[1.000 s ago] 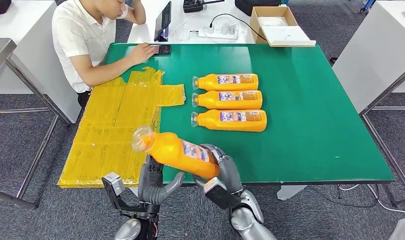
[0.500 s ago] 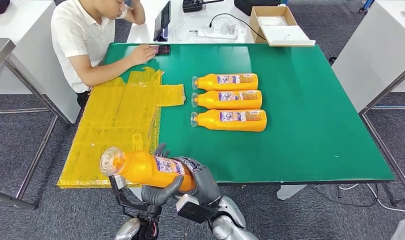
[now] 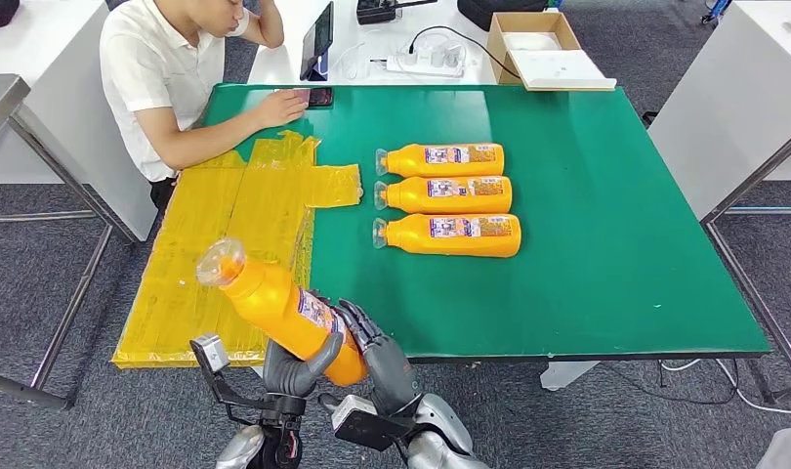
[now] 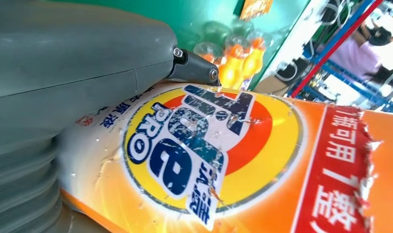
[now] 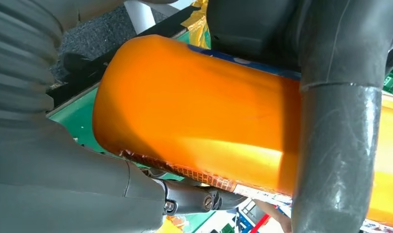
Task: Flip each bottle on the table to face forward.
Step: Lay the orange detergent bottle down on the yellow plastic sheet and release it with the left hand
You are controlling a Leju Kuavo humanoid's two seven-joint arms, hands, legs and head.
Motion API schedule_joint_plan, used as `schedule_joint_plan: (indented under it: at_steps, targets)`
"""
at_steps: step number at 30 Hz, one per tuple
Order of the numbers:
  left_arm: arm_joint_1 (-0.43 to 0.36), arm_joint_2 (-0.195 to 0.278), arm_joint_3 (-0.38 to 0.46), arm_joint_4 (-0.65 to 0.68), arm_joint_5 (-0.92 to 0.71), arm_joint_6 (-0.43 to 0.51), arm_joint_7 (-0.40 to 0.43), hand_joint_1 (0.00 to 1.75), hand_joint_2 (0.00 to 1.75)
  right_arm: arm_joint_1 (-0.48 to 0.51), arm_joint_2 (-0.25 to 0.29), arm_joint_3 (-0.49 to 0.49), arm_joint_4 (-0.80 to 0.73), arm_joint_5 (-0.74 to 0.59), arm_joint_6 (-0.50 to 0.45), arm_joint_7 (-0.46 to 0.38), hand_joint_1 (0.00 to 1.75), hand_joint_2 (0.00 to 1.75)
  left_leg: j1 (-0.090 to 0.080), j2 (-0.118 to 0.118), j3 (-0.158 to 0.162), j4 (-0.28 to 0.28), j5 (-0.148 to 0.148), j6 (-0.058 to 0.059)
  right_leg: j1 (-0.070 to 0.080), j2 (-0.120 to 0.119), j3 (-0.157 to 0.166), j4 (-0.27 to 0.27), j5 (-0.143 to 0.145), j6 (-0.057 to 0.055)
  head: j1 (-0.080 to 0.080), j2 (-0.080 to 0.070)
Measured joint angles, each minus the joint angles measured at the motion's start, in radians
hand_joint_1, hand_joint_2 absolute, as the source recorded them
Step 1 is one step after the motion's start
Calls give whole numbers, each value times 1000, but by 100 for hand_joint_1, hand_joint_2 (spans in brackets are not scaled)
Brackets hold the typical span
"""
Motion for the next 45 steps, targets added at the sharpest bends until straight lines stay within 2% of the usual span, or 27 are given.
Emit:
schedule_joint_plan:
  at_steps: [5,13,17,20,23,25,28,31,33,38,41,45]
  targets:
    - [26,-6,14,-49,-32,55,-28,175,175,3,4,7,0,7,-7,4,0,0,0,0,0,0,0,0,0,0,0,0,0,0,0,0]
    - [48,-14,32,-103,-63,89,-36,175,175,6,5,14,1,12,-15,4,0,0,0,0,0,0,0,0,0,0,-1,0,0,0,0,0]
    - [49,-17,41,-119,-118,141,-51,175,175,18,4,14,5,19,-46,1,0,0,0,0,0,0,0,0,0,0,-1,0,0,0,0,0]
    - [41,-16,51,-130,-217,244,-72,175,175,46,3,12,6,19,-106,-17,0,0,0,0,-1,0,0,0,0,0,-1,0,0,0,0,0]
    - [17,-9,66,-127,-377,446,-95,175,175,84,2,1,-3,-23,-197,-60,0,0,0,0,-1,0,0,0,0,0,-1,0,0,0,0,0]
    - [-6,0,73,-112,-531,589,-112,175,175,107,2,-17,-19,-69,-260,-89,0,0,0,-1,-2,0,0,0,0,0,-1,0,0,0,0,0]
    - [-42,8,104,-60,-823,685,-113,175,175,143,1,-57,-87,-84,-330,-103,0,0,0,-1,-2,0,0,0,0,0,-1,0,0,0,0,0]
    - [-96,3,190,20,-1160,698,-85,175,175,187,3,-104,-243,35,-353,-104,0,0,0,0,-1,0,0,0,0,0,-1,0,0,0,0,0]
    - [-136,-1,251,74,-1295,700,-58,175,175,201,5,-118,-320,91,-354,-104,0,0,0,1,0,0,1,0,0,0,-1,0,1,0,0,0]
    - [-210,-3,343,177,-1431,703,12,175,175,219,5,-124,-415,91,-354,-104,0,0,0,1,0,0,1,0,0,0,-1,0,1,0,0,0]
    - [-289,2,394,288,-1566,703,111,175,175,209,-2,-96,-420,39,-354,-104,0,0,0,1,-1,0,1,0,0,0,-1,0,1,0,0,0]
    - [-417,30,419,498,-1641,673,246,175,175,186,-10,-49,-414,-17,-354,-104,0,0,0,1,-1,0,1,-1,0,0,0,1,1,0,0,0]
